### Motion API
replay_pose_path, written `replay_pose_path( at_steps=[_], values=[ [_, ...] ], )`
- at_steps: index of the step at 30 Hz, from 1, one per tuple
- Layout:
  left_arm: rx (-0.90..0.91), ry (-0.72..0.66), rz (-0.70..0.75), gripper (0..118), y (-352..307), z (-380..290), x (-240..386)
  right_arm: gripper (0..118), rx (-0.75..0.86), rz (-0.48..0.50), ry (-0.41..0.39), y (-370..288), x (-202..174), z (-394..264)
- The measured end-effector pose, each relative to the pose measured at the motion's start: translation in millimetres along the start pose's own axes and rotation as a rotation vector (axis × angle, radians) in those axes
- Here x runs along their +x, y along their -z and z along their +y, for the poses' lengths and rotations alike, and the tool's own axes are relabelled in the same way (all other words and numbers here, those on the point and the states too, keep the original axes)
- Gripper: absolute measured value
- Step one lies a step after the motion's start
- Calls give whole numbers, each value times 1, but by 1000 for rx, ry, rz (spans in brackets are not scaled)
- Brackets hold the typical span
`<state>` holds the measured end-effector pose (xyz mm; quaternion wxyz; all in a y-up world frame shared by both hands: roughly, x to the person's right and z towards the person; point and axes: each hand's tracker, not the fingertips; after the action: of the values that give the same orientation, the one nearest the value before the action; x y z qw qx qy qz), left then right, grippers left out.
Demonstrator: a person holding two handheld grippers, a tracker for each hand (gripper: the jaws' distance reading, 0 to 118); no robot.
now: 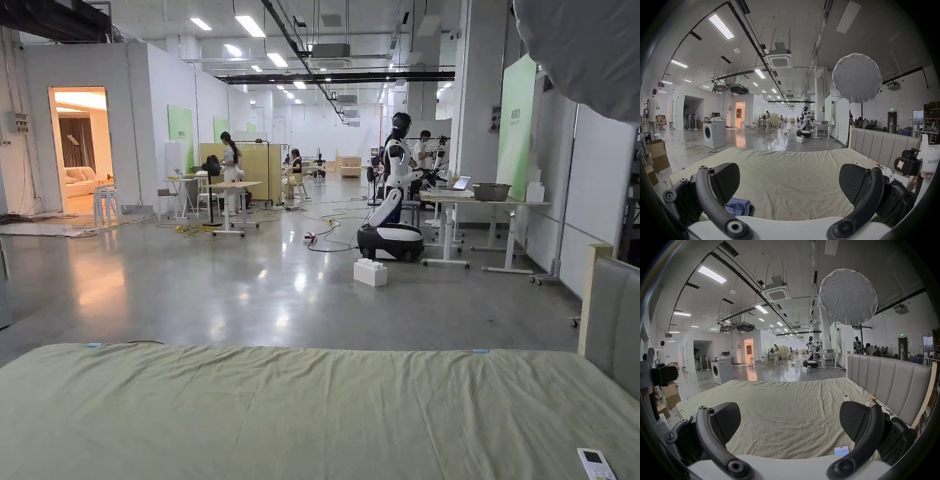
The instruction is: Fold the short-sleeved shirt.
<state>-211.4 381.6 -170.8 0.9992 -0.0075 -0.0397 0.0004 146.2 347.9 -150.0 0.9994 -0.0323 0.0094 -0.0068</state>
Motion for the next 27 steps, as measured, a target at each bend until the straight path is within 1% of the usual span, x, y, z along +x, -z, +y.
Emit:
replay_pose_path(
  at_steps=[7,11,15,17,20,23,27],
  values=[
    [0,-3,-5,118,-1,0,1,118,4,-7,1,-2,0,0],
    [-7,-5,-6,118,-1,-2,2,118,5,5,10,-3,2,1],
    [-9,-2,-12,118,-1,-1,3,118,25,-22,6,-3,1,1],
    [-8,1,-15,118,-1,0,4,118,-2,-9,17,-2,2,1],
    [-7,-2,-22,118,0,0,5,118,2,6,19,-2,1,1],
    [-10,2,-30,118,1,0,6,118,26,33,60,-3,2,4],
    [-14,6,-38,118,1,0,8,118,15,22,146,0,5,10]
  ],
)
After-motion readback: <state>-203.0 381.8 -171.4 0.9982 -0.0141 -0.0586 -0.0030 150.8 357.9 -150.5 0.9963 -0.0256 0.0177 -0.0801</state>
